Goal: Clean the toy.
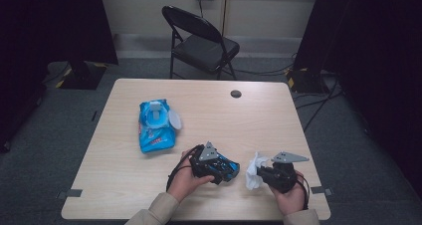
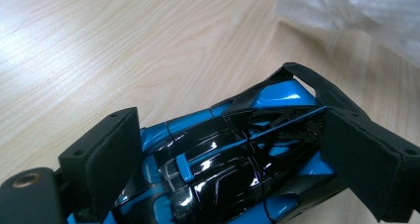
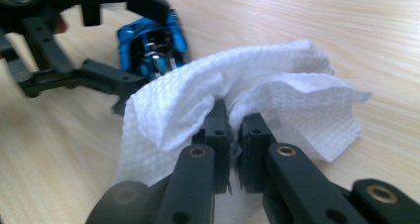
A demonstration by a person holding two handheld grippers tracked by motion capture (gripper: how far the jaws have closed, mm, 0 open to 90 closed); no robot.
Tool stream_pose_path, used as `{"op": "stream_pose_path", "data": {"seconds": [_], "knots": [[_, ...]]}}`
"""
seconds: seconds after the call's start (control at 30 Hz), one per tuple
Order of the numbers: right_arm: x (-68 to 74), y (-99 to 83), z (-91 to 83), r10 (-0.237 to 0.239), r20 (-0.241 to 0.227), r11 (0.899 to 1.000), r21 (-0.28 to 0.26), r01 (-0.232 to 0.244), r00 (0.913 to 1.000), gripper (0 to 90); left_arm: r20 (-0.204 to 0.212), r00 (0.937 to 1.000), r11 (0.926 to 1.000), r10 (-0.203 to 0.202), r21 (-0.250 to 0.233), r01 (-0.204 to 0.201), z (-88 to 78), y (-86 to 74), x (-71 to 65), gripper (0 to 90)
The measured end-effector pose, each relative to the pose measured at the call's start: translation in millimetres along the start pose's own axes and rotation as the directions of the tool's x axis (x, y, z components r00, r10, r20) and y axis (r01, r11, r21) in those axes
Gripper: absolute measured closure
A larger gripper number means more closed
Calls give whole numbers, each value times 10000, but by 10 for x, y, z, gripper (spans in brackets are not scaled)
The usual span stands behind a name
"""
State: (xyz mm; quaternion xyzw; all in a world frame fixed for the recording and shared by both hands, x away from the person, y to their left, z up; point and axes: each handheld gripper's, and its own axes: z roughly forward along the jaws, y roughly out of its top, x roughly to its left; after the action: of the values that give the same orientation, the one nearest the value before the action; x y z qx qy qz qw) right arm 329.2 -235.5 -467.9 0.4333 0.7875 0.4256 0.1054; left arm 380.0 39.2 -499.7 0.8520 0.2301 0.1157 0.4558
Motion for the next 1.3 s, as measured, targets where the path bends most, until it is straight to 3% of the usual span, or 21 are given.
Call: {"op": "stream_pose_path", "data": {"seconds": [0.33,0.6,0.7,0.77,0.97,1.17,1.3], "knots": [[-160,32,101,287,734,9996,60,-292,9969,852,10,10000,10000,-4,3,4,1,1,-1,90],[-100,17,410,394,1165,9978,488,-453,9924,840,58,10000,10000,-13,-40,14,4,-4,4,90],[-36,42,509,-81,1451,9961,876,-47,9894,825,57,10000,10000,-20,-56,21,3,-6,3,90],[-3,56,563,-239,1456,9951,981,96,9890,804,58,10000,10000,-36,-89,36,4,-10,2,90],[135,84,640,-717,1106,9921,1102,594,9913,852,44,10000,9999,-30,-132,30,2,-16,1,90],[145,25,617,-446,820,9960,813,379,9956,857,39,10000,9999,-28,-138,28,2,-17,1,90],[186,-7,585,-540,757,9951,863,474,9957,857,46,10000,10000,-13,-90,13,1,-12,3,90]]}}
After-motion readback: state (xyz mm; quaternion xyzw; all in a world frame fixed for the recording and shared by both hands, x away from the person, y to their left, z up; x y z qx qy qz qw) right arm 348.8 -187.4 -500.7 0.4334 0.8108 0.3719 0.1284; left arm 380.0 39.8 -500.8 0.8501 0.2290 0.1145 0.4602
